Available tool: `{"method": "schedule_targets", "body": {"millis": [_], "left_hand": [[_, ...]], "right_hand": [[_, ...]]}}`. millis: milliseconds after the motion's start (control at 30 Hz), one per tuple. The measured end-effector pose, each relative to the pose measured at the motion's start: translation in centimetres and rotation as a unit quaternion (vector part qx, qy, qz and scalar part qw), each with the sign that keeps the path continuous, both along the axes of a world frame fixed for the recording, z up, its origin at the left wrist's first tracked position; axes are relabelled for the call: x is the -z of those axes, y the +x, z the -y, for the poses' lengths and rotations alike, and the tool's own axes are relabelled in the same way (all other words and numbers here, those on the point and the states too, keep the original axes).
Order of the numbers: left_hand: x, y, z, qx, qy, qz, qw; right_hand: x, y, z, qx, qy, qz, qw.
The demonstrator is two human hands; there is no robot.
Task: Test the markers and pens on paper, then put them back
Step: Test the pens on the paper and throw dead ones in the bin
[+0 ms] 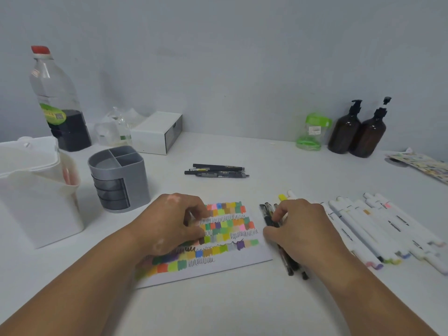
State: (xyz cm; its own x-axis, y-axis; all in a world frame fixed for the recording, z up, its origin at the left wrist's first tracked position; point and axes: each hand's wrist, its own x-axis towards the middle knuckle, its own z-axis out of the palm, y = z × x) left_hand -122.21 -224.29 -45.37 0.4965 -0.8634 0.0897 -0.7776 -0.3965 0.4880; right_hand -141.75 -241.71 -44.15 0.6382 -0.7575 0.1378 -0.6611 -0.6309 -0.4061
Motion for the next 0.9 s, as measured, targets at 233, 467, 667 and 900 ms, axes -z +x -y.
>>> {"method": "schedule_targets", "body": {"millis": [233,467,667,900], "left_hand": [[0.3,0.4,0.0,-0.003,-0.025,-0.028,0.999],[0.7,0.8,0.4,-0.007,-0.037,-0.025,0.999],[1.2,1.2,0.3,-0.013,-0.047,-0.014,0.999],[1.1,1.0,0.3,-0.013,-0.051,-0.013,0.999]], "right_hand": [[-1.3,3.3,-0.2,-0.037,-0.101,0.041,0.993],[-1.3,13.3,2.7,-0.205,-0.144,-0.095,0.963],[0.3,16.7,3.8,-0.213,-0.19,-0.123,0.951],[0.5,16.7,3.7,-0.193,-0.185,-0.115,0.957]]}}
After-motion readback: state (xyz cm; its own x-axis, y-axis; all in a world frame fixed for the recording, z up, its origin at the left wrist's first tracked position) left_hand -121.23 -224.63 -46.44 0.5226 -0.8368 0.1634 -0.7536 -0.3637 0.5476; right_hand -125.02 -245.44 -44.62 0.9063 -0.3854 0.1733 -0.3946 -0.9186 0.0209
